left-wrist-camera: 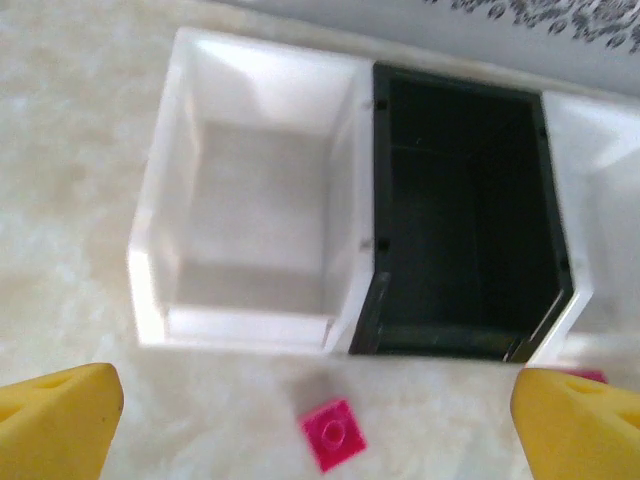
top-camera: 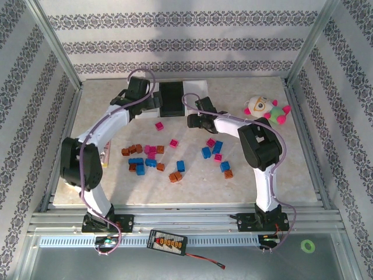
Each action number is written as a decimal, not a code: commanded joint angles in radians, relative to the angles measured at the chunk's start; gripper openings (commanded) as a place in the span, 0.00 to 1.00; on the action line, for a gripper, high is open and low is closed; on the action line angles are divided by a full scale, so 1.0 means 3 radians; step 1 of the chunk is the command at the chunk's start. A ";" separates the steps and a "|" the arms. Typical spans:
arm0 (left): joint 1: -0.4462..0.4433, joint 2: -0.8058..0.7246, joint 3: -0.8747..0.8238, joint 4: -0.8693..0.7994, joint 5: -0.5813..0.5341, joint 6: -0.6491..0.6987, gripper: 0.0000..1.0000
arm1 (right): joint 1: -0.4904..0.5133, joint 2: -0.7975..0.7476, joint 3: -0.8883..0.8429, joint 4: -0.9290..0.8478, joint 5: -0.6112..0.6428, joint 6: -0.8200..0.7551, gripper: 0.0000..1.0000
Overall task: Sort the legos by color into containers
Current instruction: Rotate the container at the top-center of the table, then pick up the lego from the center of the table, then place the lego in the container.
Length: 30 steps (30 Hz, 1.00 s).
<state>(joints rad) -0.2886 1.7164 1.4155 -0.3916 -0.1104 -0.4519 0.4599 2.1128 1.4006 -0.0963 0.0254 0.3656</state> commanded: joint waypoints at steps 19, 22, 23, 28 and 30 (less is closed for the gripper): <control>-0.0219 -0.0564 -0.1201 0.0312 -0.0125 -0.0278 0.99 | -0.0014 -0.0396 -0.0102 -0.0117 -0.0061 0.0055 0.17; -0.0240 -0.0454 -0.1143 0.0324 -0.0098 -0.0294 0.99 | -0.0019 -0.0626 -0.0207 -0.0065 -0.0031 0.0090 0.16; -0.0253 -0.0416 -0.1120 0.0326 -0.0088 -0.0303 0.99 | -0.0027 -0.0669 -0.0198 -0.0050 -0.0011 0.0088 0.16; -0.0290 -0.0217 -0.1005 0.0355 -0.0047 -0.0342 0.99 | -0.0103 -0.0529 0.0119 -0.0037 -0.0024 0.0074 0.17; -0.0294 -0.0138 -0.0948 0.0334 -0.0031 -0.0359 0.99 | -0.0128 -0.0364 0.0324 -0.0037 -0.0006 0.0072 0.17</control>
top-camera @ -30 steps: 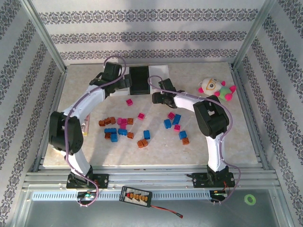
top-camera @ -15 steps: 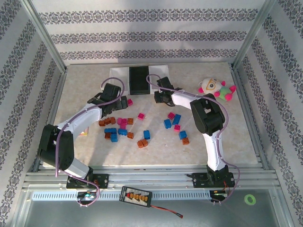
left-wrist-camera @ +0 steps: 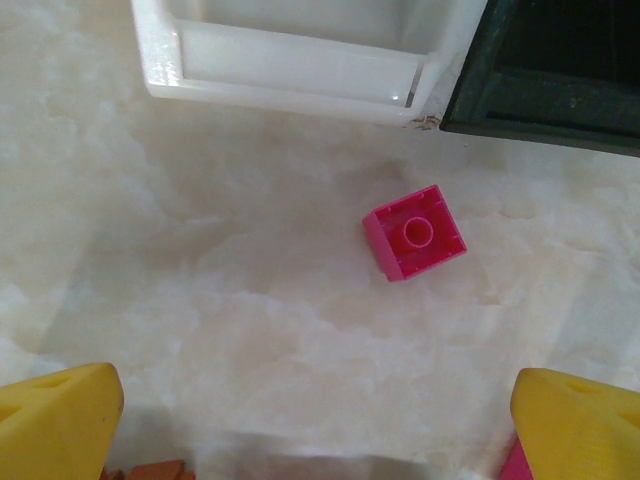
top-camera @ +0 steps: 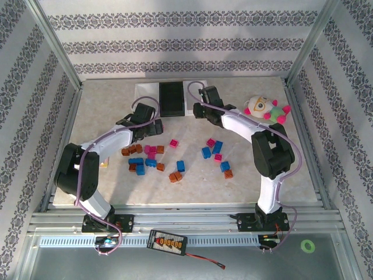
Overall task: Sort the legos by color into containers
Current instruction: Place the lego in the container.
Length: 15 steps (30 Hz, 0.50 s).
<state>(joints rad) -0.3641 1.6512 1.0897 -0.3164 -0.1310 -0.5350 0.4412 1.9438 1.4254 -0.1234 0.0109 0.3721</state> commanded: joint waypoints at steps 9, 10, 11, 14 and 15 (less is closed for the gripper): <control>-0.0041 0.0247 0.0251 0.0040 0.0063 -0.0142 0.99 | -0.0176 0.0954 0.1245 -0.0110 0.0097 -0.0016 0.18; -0.0041 0.0262 0.0264 0.0032 0.0068 -0.0152 0.99 | -0.0184 0.1008 0.1326 -0.0129 0.0097 -0.0033 0.18; -0.0042 0.0282 0.0276 0.0023 0.0069 -0.0166 0.99 | -0.0191 0.1053 0.1409 -0.0160 0.0100 -0.0043 0.19; -0.0040 0.0337 0.0305 0.0008 0.0083 -0.0213 0.99 | -0.0206 0.1085 0.1523 -0.0197 0.0091 -0.0061 0.34; -0.0042 0.0353 0.0316 0.0011 0.0091 -0.0233 0.99 | -0.0206 0.1052 0.1514 -0.0190 0.0082 -0.0063 0.42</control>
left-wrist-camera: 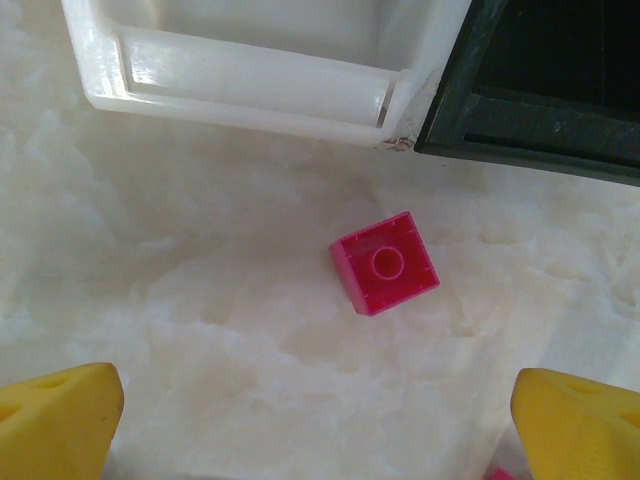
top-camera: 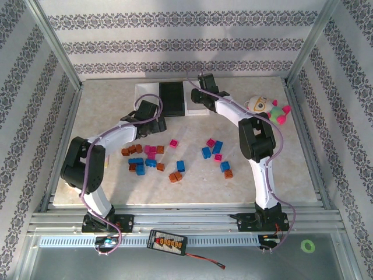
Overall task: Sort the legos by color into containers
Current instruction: Place the lego in the container, then pick up the lego from the center of the table.
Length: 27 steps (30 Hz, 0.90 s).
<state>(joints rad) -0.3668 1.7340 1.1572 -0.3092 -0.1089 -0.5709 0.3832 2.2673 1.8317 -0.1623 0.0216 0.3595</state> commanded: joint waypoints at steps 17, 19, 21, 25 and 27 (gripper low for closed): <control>-0.0114 0.0708 0.0763 -0.0543 -0.0102 -0.0383 0.93 | 0.0115 -0.2062 -0.2303 0.0615 -0.0154 -0.0116 0.71; -0.0117 0.0828 0.0885 -0.0629 -0.0167 -0.0409 0.88 | 0.0134 -0.2303 -0.2581 0.0613 -0.0157 -0.0091 0.72; -0.0115 0.0930 0.0981 -0.0689 -0.0218 -0.0425 0.83 | 0.0134 -0.2494 -0.2772 0.0603 -0.0175 -0.0060 0.73; -0.0113 0.1101 0.1111 -0.0719 -0.0270 -0.0439 0.74 | 0.0138 -0.2712 -0.3006 0.0606 -0.0174 0.0000 0.74; -0.0113 0.1164 0.1141 -0.0695 -0.0281 -0.0449 0.69 | 0.0134 -0.2728 -0.3053 0.0614 -0.0174 0.0010 0.74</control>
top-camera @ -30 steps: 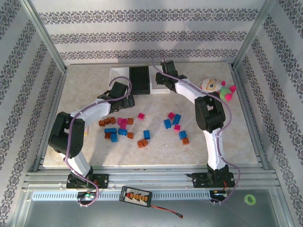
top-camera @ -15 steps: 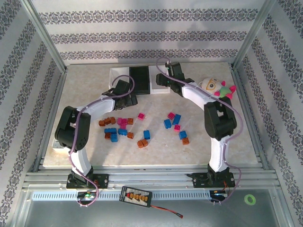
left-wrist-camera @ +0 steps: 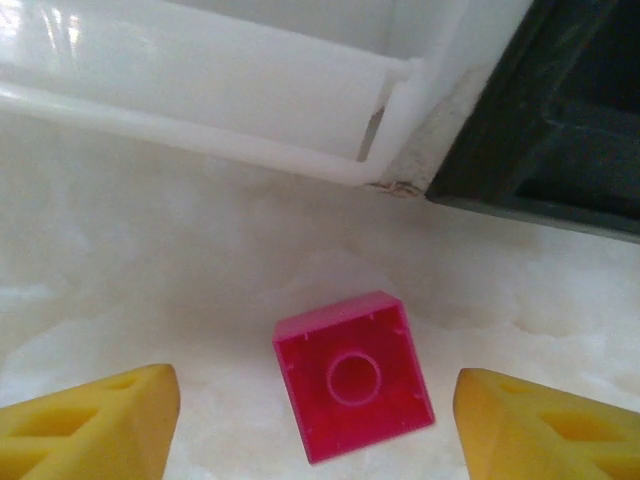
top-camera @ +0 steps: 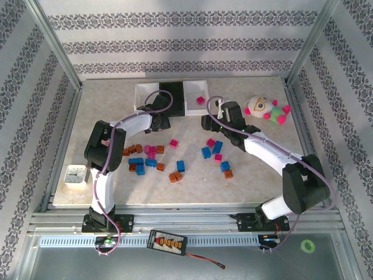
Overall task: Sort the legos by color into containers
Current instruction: Pick up the lego from the center of the table, then place the lego in the container.
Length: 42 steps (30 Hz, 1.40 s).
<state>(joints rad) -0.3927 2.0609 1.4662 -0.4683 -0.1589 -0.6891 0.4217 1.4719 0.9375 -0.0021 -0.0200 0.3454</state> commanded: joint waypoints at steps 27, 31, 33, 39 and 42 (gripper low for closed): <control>-0.0434 0.0077 0.0994 -0.0236 0.0161 0.0376 0.28 | -0.0240 -0.0498 -0.0273 0.0035 0.0026 0.0172 0.75; -0.0506 0.0289 0.1407 -0.0071 0.0192 0.0390 0.28 | -0.0327 -0.0602 -0.0333 -0.0004 -0.0013 0.0167 0.75; -0.0507 0.0451 0.1675 -0.0063 0.0194 0.0406 0.28 | -0.0352 -0.0640 -0.0352 -0.0013 -0.0032 0.0181 0.75; -0.0489 0.0981 0.2299 0.0249 0.0213 0.0580 0.27 | -0.0380 -0.0674 -0.0392 -0.0034 -0.0063 0.0219 0.75; -0.0480 0.1206 0.2590 0.0283 0.0218 0.0637 0.27 | -0.0383 -0.0696 -0.0407 -0.0030 -0.0071 0.0227 0.76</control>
<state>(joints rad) -0.5476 2.3707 2.1815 -0.4137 -0.1013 -0.5449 0.3157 1.2896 0.8379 -0.0074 -0.0280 0.3958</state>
